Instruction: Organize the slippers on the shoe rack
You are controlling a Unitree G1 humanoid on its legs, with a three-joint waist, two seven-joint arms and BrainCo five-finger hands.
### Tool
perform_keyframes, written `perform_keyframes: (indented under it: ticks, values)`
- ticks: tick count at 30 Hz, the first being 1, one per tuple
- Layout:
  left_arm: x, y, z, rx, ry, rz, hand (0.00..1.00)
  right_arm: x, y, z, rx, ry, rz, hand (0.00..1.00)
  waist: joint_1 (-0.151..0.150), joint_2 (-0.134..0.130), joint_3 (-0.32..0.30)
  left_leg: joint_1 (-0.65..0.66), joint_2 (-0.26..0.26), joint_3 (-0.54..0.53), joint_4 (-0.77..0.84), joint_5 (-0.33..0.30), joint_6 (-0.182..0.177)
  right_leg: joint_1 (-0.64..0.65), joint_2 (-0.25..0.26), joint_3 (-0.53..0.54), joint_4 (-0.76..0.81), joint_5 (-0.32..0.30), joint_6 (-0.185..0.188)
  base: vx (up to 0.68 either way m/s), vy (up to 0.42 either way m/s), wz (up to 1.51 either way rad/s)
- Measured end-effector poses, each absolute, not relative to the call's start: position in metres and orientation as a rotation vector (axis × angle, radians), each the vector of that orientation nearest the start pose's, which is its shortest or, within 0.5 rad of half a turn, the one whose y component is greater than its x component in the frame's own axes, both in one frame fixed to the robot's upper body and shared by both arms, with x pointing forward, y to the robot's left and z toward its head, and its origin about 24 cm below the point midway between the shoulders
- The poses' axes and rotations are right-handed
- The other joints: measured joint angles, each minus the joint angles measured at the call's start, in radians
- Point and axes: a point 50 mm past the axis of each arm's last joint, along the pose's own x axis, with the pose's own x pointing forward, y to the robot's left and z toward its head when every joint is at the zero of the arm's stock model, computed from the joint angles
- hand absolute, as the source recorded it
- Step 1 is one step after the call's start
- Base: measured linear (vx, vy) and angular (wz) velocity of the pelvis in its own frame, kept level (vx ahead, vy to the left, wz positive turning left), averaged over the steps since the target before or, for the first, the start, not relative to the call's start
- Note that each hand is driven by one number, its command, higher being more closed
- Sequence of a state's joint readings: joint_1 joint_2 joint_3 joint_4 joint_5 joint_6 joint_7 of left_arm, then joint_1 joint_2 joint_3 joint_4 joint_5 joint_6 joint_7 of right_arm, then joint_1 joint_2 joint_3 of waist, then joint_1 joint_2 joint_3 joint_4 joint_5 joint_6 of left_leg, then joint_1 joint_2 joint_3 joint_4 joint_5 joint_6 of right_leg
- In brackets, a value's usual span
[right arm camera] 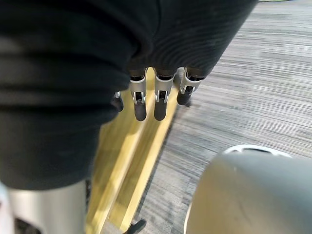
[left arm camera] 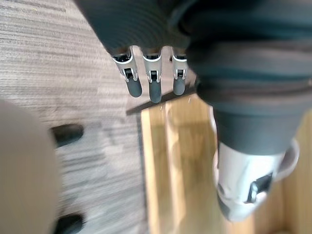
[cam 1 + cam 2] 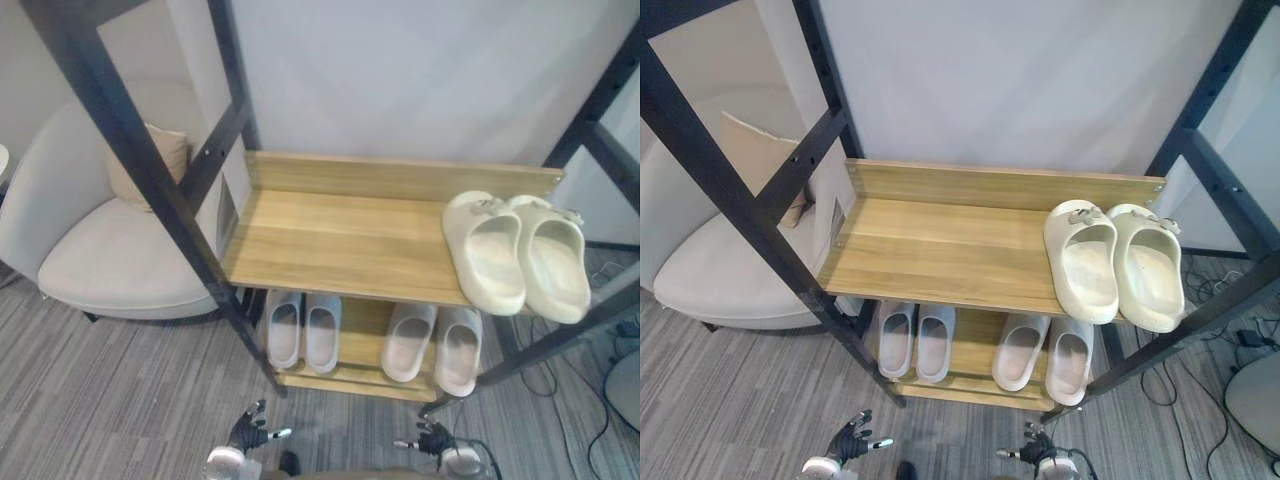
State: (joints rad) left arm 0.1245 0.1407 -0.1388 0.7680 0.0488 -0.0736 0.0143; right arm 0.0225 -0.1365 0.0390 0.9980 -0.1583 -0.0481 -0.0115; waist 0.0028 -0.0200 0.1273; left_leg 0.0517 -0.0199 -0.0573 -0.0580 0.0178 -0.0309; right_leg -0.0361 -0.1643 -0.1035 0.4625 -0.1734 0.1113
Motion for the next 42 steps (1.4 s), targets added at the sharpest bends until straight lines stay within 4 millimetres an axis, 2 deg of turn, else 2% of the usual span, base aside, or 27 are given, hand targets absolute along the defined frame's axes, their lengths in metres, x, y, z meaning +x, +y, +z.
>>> perform_keyframes:
  ticks: [2, 3, 5, 7, 11, 12, 13, 14, 15, 16, 17, 20, 21, 22, 23, 24, 26, 32, 33, 34, 36, 37, 38, 39, 40, 41, 42]
  values:
    - [0.15, 0.177, -0.127, 0.232, 0.793, -0.079, 0.0, 0.13, -0.192, -0.149, -0.278, 0.979, 0.04, 0.0, -0.003, -0.021, -0.005, -0.043, -0.023, -0.104, 0.028, 0.006, 0.005, -0.003, 0.007, 0.073, 0.023, -0.019, -0.03, 0.03, -0.007, 1.57]
    - [0.154, 0.176, -0.126, 0.235, 0.782, -0.083, 0.0, 0.13, -0.19, -0.149, -0.274, 0.981, 0.041, 0.0, -0.002, -0.017, -0.003, -0.061, -0.034, -0.142, 0.036, 0.006, 0.004, 0.003, 0.013, 0.108, 0.021, -0.031, -0.042, -0.01, -0.035, 1.37]
    - [0.157, 0.176, -0.125, 0.241, 0.776, -0.072, 0.0, 0.132, -0.187, -0.149, -0.267, 0.974, 0.045, 0.0, 0.008, -0.028, -0.006, -0.092, -0.057, -0.211, 0.045, 0.024, -0.002, 0.033, 0.024, 0.178, -0.019, -0.064, -0.054, -0.02, -0.072, 1.16]
    - [0.158, 0.177, -0.124, 0.242, 0.772, -0.055, 0.0, 0.142, -0.184, -0.146, -0.268, 0.949, 0.052, 0.0, 0.029, -0.024, 0.0, -0.127, -0.067, -0.257, 0.049, 0.039, -0.016, 0.061, 0.025, 0.169, -0.094, -0.09, -0.078, -0.01, -0.129, 0.78]
    - [0.168, 0.178, -0.122, 0.242, 0.758, -0.036, 0.0, 0.172, -0.183, -0.134, -0.283, 0.871, 0.051, 0.0, 0.04, 0.003, 0.05, -0.216, -0.051, -0.349, 0.078, 0.076, -0.066, 0.098, 0.073, 0.096, -0.218, -0.094, -0.08, -0.06, -0.193, 0.78]
    - [0.169, 0.176, -0.123, 0.235, 0.761, -0.039, 0.0, 0.177, -0.183, -0.132, -0.287, 0.855, 0.044, 0.0, 0.04, 0.006, 0.061, -0.232, -0.042, -0.343, 0.075, 0.108, -0.074, 0.109, 0.083, 0.072, -0.229, -0.094, -0.08, -0.13, -0.208, 1.02]
    - [0.172, 0.172, -0.122, 0.23, 0.755, -0.045, 0.0, 0.182, -0.184, -0.129, -0.289, 0.841, 0.029, 0.0, 0.034, 0.006, 0.064, -0.262, -0.049, -0.305, 0.048, 0.201, -0.067, 0.1, 0.089, 0.037, -0.237, -0.089, -0.088, -0.17, -0.166, 1.24]
    - [0.177, 0.165, -0.12, 0.219, 0.735, -0.058, 0.0, 0.184, -0.188, -0.128, -0.288, 0.838, 0.01, 0.0, 0.021, -0.004, 0.071, -0.28, -0.04, -0.175, 0.021, 0.246, -0.064, 0.093, 0.076, -0.008, -0.261, -0.069, -0.105, -0.18, -0.068, 1.27]
    - [0.179, 0.163, -0.12, 0.212, 0.736, -0.057, 0.0, 0.185, -0.187, -0.127, -0.277, 0.833, 0.0, 0.0, 0.019, -0.003, 0.074, -0.316, -0.032, -0.014, 0.125, 0.158, -0.023, 0.098, 0.078, -0.042, -0.278, -0.07, -0.107, -0.16, -0.055, 1.18]
    - [0.18, 0.161, -0.12, 0.207, 0.736, -0.06, 0.0, 0.187, -0.188, -0.126, -0.277, 0.829, -0.014, 0.0, 0.016, 0.0, 0.09, -0.348, -0.005, 0.146, 0.286, 0.033, 0.048, 0.106, 0.084, -0.087, -0.287, -0.071, -0.109, -0.12, -0.032, 0.94]
    - [0.179, 0.161, -0.12, 0.207, 0.74, -0.059, 0.0, 0.186, -0.19, -0.127, -0.272, 0.831, -0.025, 0.0, 0.011, -0.002, 0.094, -0.358, 0.018, 0.228, 0.397, -0.046, 0.063, 0.106, 0.083, -0.117, -0.284, -0.072, -0.111, -0.11, -0.07, 0.91]
    - [0.175, 0.16, -0.124, 0.206, 0.761, -0.061, 0.0, 0.171, -0.195, -0.133, -0.263, 0.87, -0.047, 0.0, -0.003, 0.001, 0.091, -0.295, 0.099, 0.384, 0.573, -0.197, 0.052, 0.119, 0.062, -0.217, -0.276, -0.073, -0.11, -0.1, -0.018, 0.9]
    - [0.177, 0.159, -0.124, 0.213, 0.764, -0.065, 0.0, 0.157, -0.197, -0.138, -0.259, 0.907, -0.054, 0.0, -0.011, 0.016, 0.082, -0.24, 0.162, 0.44, 0.59, -0.25, 0.036, 0.129, 0.053, -0.278, -0.27, -0.078, -0.099, -0.05, 0.07, 0.92]
    - [0.177, 0.159, -0.124, 0.214, 0.763, -0.066, 0.0, 0.155, -0.198, -0.139, -0.259, 0.912, -0.054, 0.0, -0.013, 0.02, 0.079, -0.234, 0.169, 0.448, 0.583, -0.258, 0.028, 0.128, 0.051, -0.287, -0.267, -0.081, -0.095, -0.03, 0.146, 1.02]
    - [0.177, 0.158, -0.124, 0.217, 0.764, -0.07, 0.0, 0.15, -0.2, -0.141, -0.257, 0.925, -0.064, 0.0, -0.019, 0.027, 0.076, -0.22, 0.163, 0.454, 0.54, -0.274, 0.003, 0.127, 0.046, -0.308, -0.251, -0.096, -0.067, -0.01, 0.156, 0.84]
    - [0.18, 0.158, -0.124, 0.225, 0.761, -0.074, 0.0, 0.147, -0.199, -0.142, -0.248, 0.937, -0.068, 0.0, -0.021, 0.025, 0.071, -0.194, 0.13, 0.451, 0.473, -0.286, 0.002, 0.127, 0.041, -0.321, -0.249, -0.104, -0.053, 0.0, 0.205, 1.04]
    - [0.177, 0.163, -0.126, 0.245, 0.777, -0.072, 0.0, 0.141, -0.187, -0.146, -0.211, 0.954, -0.056, 0.0, -0.019, 0.0, 0.059, -0.161, 0.057, 0.411, 0.358, -0.234, 0.029, 0.133, 0.013, -0.316, -0.271, -0.082, -0.048, 0.0, 0.199, 0.84]
    - [0.148, 0.175, -0.14, 0.27, 0.877, -0.042, 0.0, 0.153, -0.173, -0.143, -0.192, 0.926, -0.024, 0.0, -0.006, -0.002, 0.028, -0.113, -0.005, 0.347, 0.246, -0.17, 0.06, 0.176, 0.01, -0.267, -0.332, -0.019, -0.031, 0.0, 0.081, 0.44]
    - [0.136, 0.169, -0.145, 0.241, 0.911, -0.033, 0.0, 0.157, -0.169, -0.143, -0.193, 0.921, 0.0, 0.0, -0.005, 0.01, 0.022, -0.075, -0.006, 0.301, 0.163, -0.13, 0.08, 0.062, -0.025, -0.268, -0.052, -0.002, -0.026, -0.02, 0.088, 0.51]
    - [0.136, 0.17, -0.145, 0.243, 0.912, -0.032, 0.0, 0.153, -0.169, -0.144, -0.191, 0.932, -0.002, 0.0, -0.012, 0.0, 0.025, -0.059, -0.007, 0.289, 0.162, -0.124, 0.083, 0.02, -0.054, -0.265, 0.073, -0.006, -0.025, -0.02, 0.077, 0.74]
    - [0.133, 0.174, -0.146, 0.248, 0.92, -0.022, 0.0, 0.144, -0.165, -0.147, -0.184, 0.954, 0.014, 0.0, -0.013, -0.017, 0.016, -0.046, -0.022, 0.265, 0.16, -0.124, 0.083, -0.009, -0.072, -0.231, 0.148, -0.033, -0.019, 0.02, -0.008, 0.45]
    - [0.134, 0.178, -0.145, 0.244, 0.917, -0.002, 0.0, 0.146, -0.163, -0.147, -0.184, 0.949, 0.023, 0.0, -0.002, -0.025, 0.014, -0.046, -0.036, 0.235, 0.156, -0.126, 0.087, -0.028, -0.06, -0.213, 0.151, -0.043, -0.025, 0.01, -0.015, 0.43]
    - [0.136, 0.179, -0.144, 0.237, 0.914, 0.011, 0.0, 0.145, -0.163, -0.148, -0.18, 0.954, 0.018, 0.0, -0.01, -0.03, 0.015, -0.053, -0.048, 0.196, 0.148, -0.121, 0.097, -0.042, -0.031, -0.167, 0.136, -0.084, -0.024, 0.01, -0.08, 1.23]
    - [0.144, 0.176, -0.14, 0.218, 0.873, 0.017, 0.0, 0.142, -0.167, -0.149, -0.179, 0.971, 0.005, 0.0, -0.028, -0.029, 0.018, -0.071, -0.075, 0.096, 0.144, -0.114, 0.125, -0.059, 0.043, -0.064, 0.091, -0.138, -0.07, -0.01, -0.148, 2.07]
    - [0.151, 0.17, -0.138, 0.182, 0.856, 0.027, 0.0, 0.147, -0.173, -0.146, -0.185, 0.952, -0.012, 0.0, -0.043, -0.017, 0.03, -0.068, -0.082, 0.014, 0.134, -0.112, 0.129, -0.082, 0.101, -0.011, 0.063, -0.15, -0.077, 0.0, -0.178, 1.94]
    - [0.151, 0.17, -0.138, 0.177, 0.857, 0.031, 0.0, 0.147, -0.176, -0.146, -0.19, 0.95, -0.016, 0.0, -0.044, -0.01, 0.035, -0.067, -0.083, -0.003, 0.134, -0.112, 0.126, -0.087, 0.114, -0.003, 0.048, -0.148, -0.079, -0.03, -0.163, 1.91]
    - [0.148, 0.171, -0.14, 0.172, 0.867, 0.039, 0.0, 0.149, -0.179, -0.144, -0.198, 0.935, -0.021, 0.0, -0.045, -0.009, 0.043, -0.078, -0.108, -0.069, 0.154, -0.114, 0.117, -0.08, 0.127, 0.04, -0.056, -0.142, -0.091, -0.08, -0.144, 1.58]
